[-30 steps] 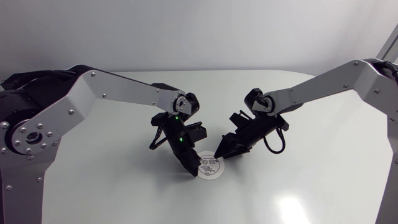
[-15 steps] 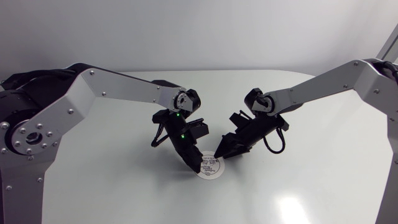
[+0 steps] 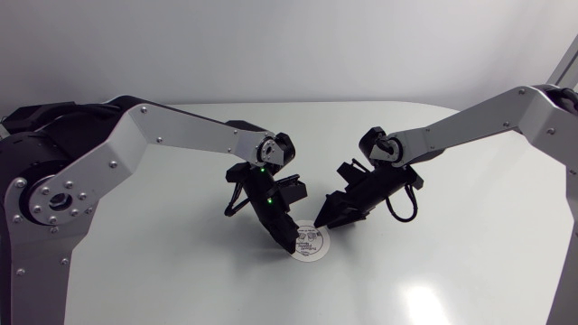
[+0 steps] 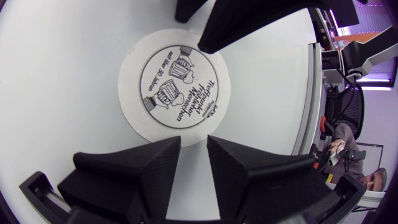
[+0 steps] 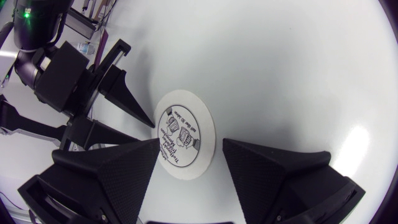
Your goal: Turn the coaster over.
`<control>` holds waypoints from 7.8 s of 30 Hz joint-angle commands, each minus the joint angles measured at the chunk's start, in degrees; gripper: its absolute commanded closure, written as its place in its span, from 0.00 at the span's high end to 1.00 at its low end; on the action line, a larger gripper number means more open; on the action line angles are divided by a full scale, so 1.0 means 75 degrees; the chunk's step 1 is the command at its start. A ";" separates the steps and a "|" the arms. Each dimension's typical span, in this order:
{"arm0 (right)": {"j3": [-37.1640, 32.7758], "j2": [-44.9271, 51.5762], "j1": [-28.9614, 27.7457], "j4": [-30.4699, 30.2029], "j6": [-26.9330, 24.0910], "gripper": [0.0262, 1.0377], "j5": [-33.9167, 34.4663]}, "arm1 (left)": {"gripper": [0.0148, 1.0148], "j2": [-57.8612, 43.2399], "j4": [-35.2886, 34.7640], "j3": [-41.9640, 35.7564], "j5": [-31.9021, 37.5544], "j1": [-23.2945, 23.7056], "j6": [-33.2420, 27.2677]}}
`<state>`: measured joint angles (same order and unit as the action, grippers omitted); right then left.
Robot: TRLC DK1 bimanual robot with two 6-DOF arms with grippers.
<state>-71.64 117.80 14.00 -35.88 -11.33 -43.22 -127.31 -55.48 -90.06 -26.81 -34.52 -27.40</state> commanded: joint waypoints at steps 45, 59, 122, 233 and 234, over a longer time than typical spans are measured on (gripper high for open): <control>-0.0163 -0.0343 0.0536 -0.0759 -0.0024 0.71 -0.1010 | 0.32 -0.0217 0.0460 0.0454 0.0047 -0.0120 0.0243; -0.0152 -0.0519 0.0055 -0.0759 -0.0165 0.71 -0.1057 | 0.32 0.0158 0.0531 0.0477 -0.0058 -0.0213 0.0383; 0.0634 -0.0238 0.0395 -0.0197 -0.0294 0.02 0.1450 | 0.32 -0.0545 0.0367 -0.0214 -0.0680 0.0361 0.0735; 0.0423 -0.1187 0.0653 -0.0665 -0.0036 0.66 -0.0178 | 0.32 -0.0510 0.0378 0.0043 -0.0082 0.0162 0.0676; 0.0387 -0.1210 0.0606 -0.0701 -0.0036 0.66 -0.0178 | 0.32 -0.0499 0.0378 0.0067 -0.0082 0.0150 0.0676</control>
<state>-67.24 110.32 18.74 -39.97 -12.60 -43.81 -128.18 -53.10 -91.42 -27.42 -32.86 -22.85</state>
